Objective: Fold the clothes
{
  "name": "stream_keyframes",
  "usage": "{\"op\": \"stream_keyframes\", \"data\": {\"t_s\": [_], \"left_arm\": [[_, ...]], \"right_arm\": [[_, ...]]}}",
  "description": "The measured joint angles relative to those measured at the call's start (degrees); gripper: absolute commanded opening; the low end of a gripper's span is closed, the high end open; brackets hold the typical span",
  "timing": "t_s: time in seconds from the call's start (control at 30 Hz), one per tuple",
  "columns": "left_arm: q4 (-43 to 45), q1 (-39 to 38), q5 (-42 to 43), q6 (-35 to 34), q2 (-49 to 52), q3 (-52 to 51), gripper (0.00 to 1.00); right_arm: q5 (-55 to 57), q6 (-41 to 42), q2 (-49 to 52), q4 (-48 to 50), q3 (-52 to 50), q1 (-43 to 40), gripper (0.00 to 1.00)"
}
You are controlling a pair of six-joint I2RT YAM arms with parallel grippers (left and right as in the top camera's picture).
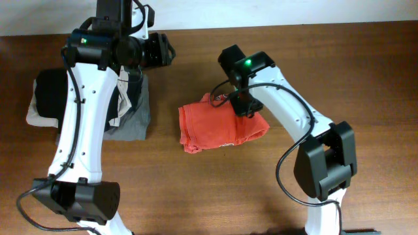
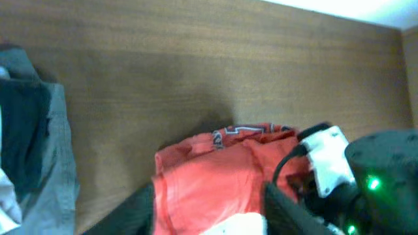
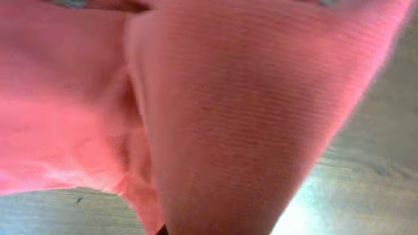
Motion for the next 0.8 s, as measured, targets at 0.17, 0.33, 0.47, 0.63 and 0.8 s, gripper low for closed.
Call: {"op": "stream_keyframes", "data": {"t_s": [0.17, 0.33, 0.47, 0.63, 0.8], "left_arm": [[3.48, -1.18, 1.62, -3.76, 0.39, -2.71, 0.06], [12.17, -5.6, 8.55, -6.45, 3.23, -10.43, 0.01], [22.1, -10.34, 14.08, -9.7, 7.15, -18.16, 0.0], [32.04, -14.91, 18.93, -16.22, 10.03, -25.79, 0.01], [40.5, -17.05, 21.05, -21.75, 10.19, -30.84, 0.01]], "right_arm": [[-7.87, 2.86, 0.0, -0.66, 0.0, -7.02, 0.04], [-12.63, 3.74, 0.0, -0.83, 0.0, -13.11, 0.04], [-13.07, 3.72, 0.0, -1.27, 0.04, -12.96, 0.04], [-12.5, 3.67, 0.0, -2.01, 0.04, -12.52, 0.04], [-11.96, 3.69, 0.0, -1.7, 0.04, -12.52, 0.04]]}}
